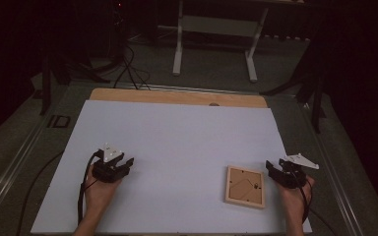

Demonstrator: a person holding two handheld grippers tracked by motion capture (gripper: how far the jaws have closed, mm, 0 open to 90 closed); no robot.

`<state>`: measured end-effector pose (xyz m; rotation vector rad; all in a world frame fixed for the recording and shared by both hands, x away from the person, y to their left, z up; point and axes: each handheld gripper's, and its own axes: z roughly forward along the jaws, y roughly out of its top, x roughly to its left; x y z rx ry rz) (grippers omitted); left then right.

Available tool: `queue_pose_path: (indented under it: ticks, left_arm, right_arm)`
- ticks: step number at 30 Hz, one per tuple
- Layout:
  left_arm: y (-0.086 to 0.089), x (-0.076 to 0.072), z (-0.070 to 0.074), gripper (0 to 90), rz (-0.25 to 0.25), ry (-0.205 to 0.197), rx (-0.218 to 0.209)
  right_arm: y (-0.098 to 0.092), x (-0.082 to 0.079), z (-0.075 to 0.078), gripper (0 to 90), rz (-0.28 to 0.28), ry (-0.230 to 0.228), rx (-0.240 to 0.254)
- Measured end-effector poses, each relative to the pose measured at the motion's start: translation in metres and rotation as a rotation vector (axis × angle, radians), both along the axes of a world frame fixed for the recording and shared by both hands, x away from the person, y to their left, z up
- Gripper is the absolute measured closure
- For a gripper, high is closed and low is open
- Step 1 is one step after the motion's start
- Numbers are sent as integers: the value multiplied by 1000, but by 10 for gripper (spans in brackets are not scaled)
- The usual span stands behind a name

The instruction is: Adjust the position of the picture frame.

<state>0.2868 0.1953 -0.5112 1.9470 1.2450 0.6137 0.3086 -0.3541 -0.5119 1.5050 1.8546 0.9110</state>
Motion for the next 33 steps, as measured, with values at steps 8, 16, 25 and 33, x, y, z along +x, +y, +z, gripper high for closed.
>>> queue_pose_path:
  ticks: [8, 16, 25, 33]
  left_arm:
    - [-5, -5, 4, 572, -38, -6, -4]
    - [-1, -5, 4, 578, -25, -8, -21]
    - [0, -4, 3, 556, -17, -5, -16]
    - [0, -3, 2, 547, -14, -2, -19]
  right_arm:
    - [2, -4, 4, 443, 27, -19, 9]
    - [5, -6, 6, 458, 50, -22, 19]
    - [11, -11, 8, 509, 91, -23, 22]
    - [11, -23, 12, 611, 135, -28, 30]
